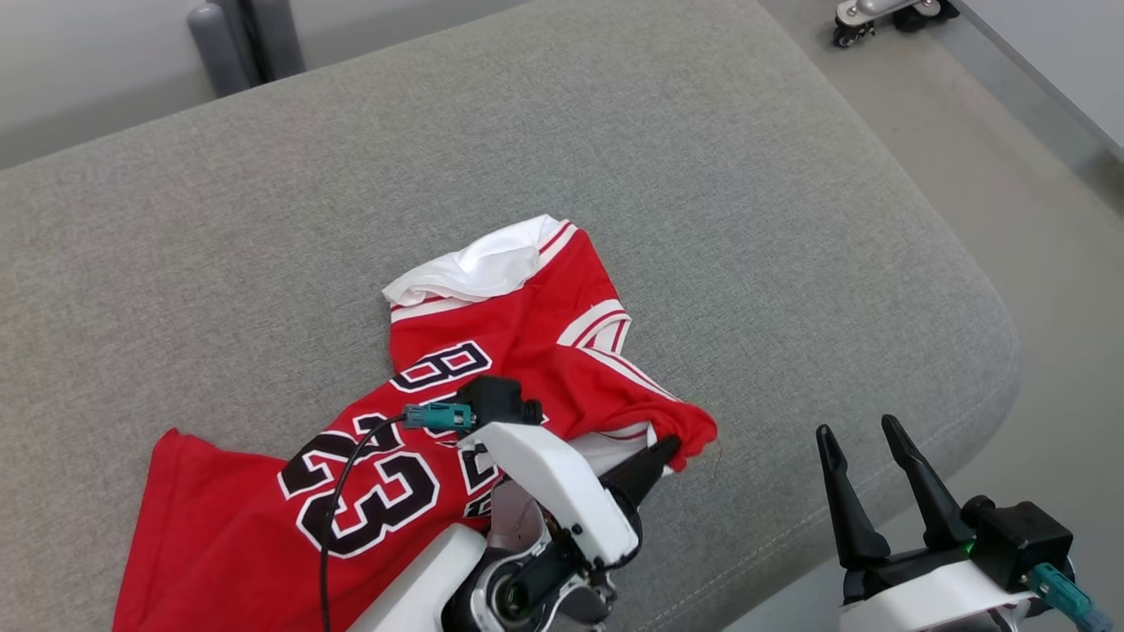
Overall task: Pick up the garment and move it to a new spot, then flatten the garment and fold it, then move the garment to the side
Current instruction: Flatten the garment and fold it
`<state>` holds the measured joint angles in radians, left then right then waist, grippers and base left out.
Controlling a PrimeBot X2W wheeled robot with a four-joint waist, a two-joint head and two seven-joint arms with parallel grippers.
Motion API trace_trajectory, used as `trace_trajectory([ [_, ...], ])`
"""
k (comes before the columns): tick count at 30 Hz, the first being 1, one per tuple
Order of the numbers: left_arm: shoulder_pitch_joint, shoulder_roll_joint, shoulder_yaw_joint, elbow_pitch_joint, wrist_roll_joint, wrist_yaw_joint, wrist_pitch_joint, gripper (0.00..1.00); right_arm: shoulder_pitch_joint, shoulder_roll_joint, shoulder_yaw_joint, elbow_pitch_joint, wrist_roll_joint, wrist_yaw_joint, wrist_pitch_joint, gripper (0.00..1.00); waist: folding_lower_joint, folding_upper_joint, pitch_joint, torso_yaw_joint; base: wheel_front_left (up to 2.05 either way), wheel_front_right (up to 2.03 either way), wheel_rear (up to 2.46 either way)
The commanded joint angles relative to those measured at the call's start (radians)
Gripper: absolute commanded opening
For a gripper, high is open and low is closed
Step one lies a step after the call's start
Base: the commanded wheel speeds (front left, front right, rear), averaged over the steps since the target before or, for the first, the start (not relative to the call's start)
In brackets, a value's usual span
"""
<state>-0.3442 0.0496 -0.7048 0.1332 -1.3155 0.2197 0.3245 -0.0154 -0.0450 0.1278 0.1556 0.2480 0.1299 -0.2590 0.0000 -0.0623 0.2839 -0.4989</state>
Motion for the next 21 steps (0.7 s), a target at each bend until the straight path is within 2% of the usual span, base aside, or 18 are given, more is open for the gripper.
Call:
trace_trajectory([
  [1,-0.033,0.002,-0.015,0.010,-0.060,0.031,-0.043,0.00,-0.006,-0.006,-0.006,0.001,0.007,0.002,-0.006,1.00,0.0000,0.0000,0.007,-0.007,0.00,0.00,0.00],
  [4,-0.076,0.004,-0.020,0.056,-0.176,0.087,-0.188,0.00,-0.010,-0.006,-0.005,0.000,0.007,0.002,-0.006,1.00,0.0000,0.0000,0.014,-0.012,0.00,0.00,0.00],
  [5,-0.099,0.003,-0.032,0.077,-0.186,0.097,-0.242,0.00,-0.012,-0.006,-0.004,0.001,0.008,0.002,-0.006,1.00,0.0000,0.0000,0.017,-0.014,0.00,0.00,0.00],
  [6,-0.127,0.000,-0.045,0.090,-0.198,0.089,-0.301,0.24,-0.013,-0.006,-0.002,0.001,0.009,0.002,-0.006,1.00,0.0000,0.0000,0.019,-0.015,0.00,0.00,0.00],
  [7,-0.141,0.000,-0.064,0.107,-0.228,0.089,-0.340,0.57,-0.014,-0.006,-0.001,0.001,0.010,0.002,-0.006,1.00,0.0000,0.0000,0.021,-0.017,0.00,0.00,0.00],
  [8,-0.153,0.000,-0.104,0.121,-0.232,0.086,-0.354,1.00,-0.014,-0.006,0.000,0.001,0.011,0.002,-0.006,1.00,0.0000,0.0000,0.022,-0.017,0.00,0.00,0.00],
  [11,-0.216,0.004,-0.219,0.131,-0.207,0.047,-0.354,1.00,-0.007,-0.006,-0.013,-0.003,0.010,0.002,-0.006,1.00,0.0000,0.0000,0.021,0.000,0.00,0.00,0.00],
  [15,-0.232,0.011,-0.319,0.099,-0.159,-0.022,-0.323,1.00,0.004,-0.006,-0.034,-0.002,-0.009,0.002,-0.006,1.00,0.0000,0.0000,0.004,0.036,0.00,0.00,0.00],
  [19,-0.202,0.101,-0.364,-0.045,-0.132,-0.070,-0.284,1.00,0.008,-0.006,-0.058,-0.006,-0.038,0.001,-0.006,1.00,0.0000,0.0000,-0.022,0.083,0.00,0.00,0.00],
  [21,-0.195,0.163,-0.363,-0.144,-0.107,-0.066,-0.292,1.00,0.011,-0.007,-0.071,-0.007,-0.052,0.001,-0.006,1.00,0.0000,0.0000,-0.034,0.112,0.00,0.00,0.00],
])
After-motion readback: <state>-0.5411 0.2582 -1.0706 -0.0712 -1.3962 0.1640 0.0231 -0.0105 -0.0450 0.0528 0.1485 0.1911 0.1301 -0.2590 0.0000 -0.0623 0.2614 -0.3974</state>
